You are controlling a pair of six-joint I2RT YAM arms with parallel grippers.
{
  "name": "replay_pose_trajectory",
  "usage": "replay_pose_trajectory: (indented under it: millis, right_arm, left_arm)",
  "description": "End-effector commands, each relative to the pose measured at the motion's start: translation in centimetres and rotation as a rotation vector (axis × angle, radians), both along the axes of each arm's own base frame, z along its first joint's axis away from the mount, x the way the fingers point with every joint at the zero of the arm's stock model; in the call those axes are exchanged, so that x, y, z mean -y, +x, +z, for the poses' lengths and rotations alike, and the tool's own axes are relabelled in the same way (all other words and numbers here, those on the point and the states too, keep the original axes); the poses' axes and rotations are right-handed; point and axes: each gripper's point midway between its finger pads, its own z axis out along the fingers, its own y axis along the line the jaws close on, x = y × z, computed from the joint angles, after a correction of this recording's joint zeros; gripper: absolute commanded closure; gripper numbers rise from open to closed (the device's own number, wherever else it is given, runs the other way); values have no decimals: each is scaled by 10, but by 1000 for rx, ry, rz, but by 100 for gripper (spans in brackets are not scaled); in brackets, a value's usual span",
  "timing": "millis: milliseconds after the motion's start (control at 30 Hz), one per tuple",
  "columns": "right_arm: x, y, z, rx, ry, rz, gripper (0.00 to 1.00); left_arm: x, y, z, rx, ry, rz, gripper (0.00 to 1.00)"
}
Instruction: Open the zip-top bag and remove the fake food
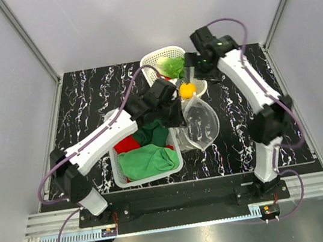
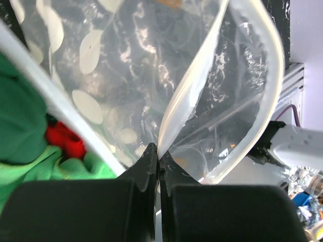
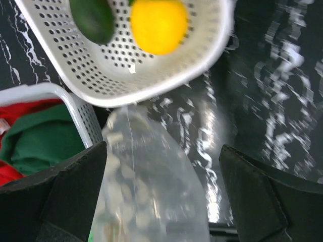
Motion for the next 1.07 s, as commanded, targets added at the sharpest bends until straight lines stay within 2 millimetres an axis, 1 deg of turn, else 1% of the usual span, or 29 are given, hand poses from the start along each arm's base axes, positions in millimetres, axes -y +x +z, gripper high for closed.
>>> replay_pose_trajectory:
  millis: [0, 33, 67, 100, 133, 167, 200, 233, 267, 300, 333, 367, 400, 467, 500, 567, 600, 633, 700, 733, 767, 800, 833, 867, 900, 933, 967, 1000, 1033]
  right_arm:
    - [76, -54, 64, 100, -80, -230, 0]
    - [90, -60, 69, 115, -104, -269, 0]
    - [104, -72, 66, 93, -124, -308, 0]
    - [113, -86, 80, 128, -116, -320, 0]
    - [119, -94, 84, 138, -122, -327, 0]
    - [122, -104, 81, 123, -130, -327, 0]
    - [127, -116, 93, 159, -111, -332, 0]
    - [129, -124, 96, 165, -105, -337, 0]
    - [131, -133, 92, 153, -102, -344, 0]
    - [134, -144, 100, 182, -79, -348, 0]
    - [133, -150, 101, 185, -65, -341, 0]
    - [134, -155, 99, 178, -61, -340, 0]
    - [134, -163, 104, 201, -41, -328, 0]
    - [128, -171, 104, 200, -6, -295, 0]
    - [129, -178, 110, 229, 15, -290, 1]
    - [128, -188, 114, 275, 62, -288, 0]
    - [128, -192, 115, 289, 78, -286, 0]
    - [128, -195, 117, 304, 92, -291, 0]
    - [130, -205, 121, 355, 129, -296, 0]
    - [125, -209, 122, 361, 159, -272, 0]
    - [124, -215, 119, 385, 183, -261, 0]
    - [122, -218, 116, 387, 199, -251, 0]
    - [115, -222, 111, 374, 228, -223, 0]
    - [115, -230, 98, 353, 245, -233, 0]
    - [113, -234, 90, 334, 257, -234, 0]
    - [107, -241, 82, 310, 293, -216, 0]
    - [106, -248, 67, 302, 316, -221, 0]
    - [101, -254, 62, 298, 352, -213, 0]
    - [91, -261, 59, 286, 410, -182, 0]
  left_arm:
    - [18, 5, -5, 21, 69, 16, 100]
    - [27, 7, -6, 19, 72, 13, 100]
    - [30, 7, -10, 15, 90, 10, 100]
    - [37, 4, -12, 12, 95, -1, 98]
    - [43, 5, -23, -6, 113, 0, 94]
    - [51, 5, -19, -5, 97, -7, 89]
    - [58, 3, -21, -9, 94, -19, 80]
    - [66, 4, -31, -23, 110, -27, 70]
    - [78, 3, -20, 1, 82, -42, 62]
    - [85, 2, -17, 8, 73, -52, 56]
    - [93, 2, -19, 13, 72, -65, 43]
    - [100, 2, -13, 28, 58, -73, 31]
    - [112, -3, 4, 62, 22, -93, 21]
    - [122, -11, 16, 116, 6, -121, 11]
    - [125, -15, 25, 137, -7, -129, 8]
    - [123, -25, 45, 210, -29, -148, 2]
    - [121, -30, 51, 232, -38, -159, 1]
    - [108, -39, 57, 261, -39, -179, 1]
    - [107, -54, 72, 320, -103, -203, 1]
    - [89, -67, 66, 322, -107, -221, 1]
    - [90, -75, 76, 341, -176, -228, 1]
    - [82, -81, 74, 337, -198, -222, 1]
    - [65, -91, 98, 344, -290, -194, 1]
    - [58, -96, 71, 322, -301, -191, 1]
    - [38, -105, 92, 337, -385, -170, 1]
    - [29, -109, 93, 315, -423, -140, 1]
    - [18, -111, 72, 300, -415, -120, 1]
    - [-1, -116, 94, 325, -492, -97, 1]
    - [-12, -117, 94, 319, -515, -66, 1]
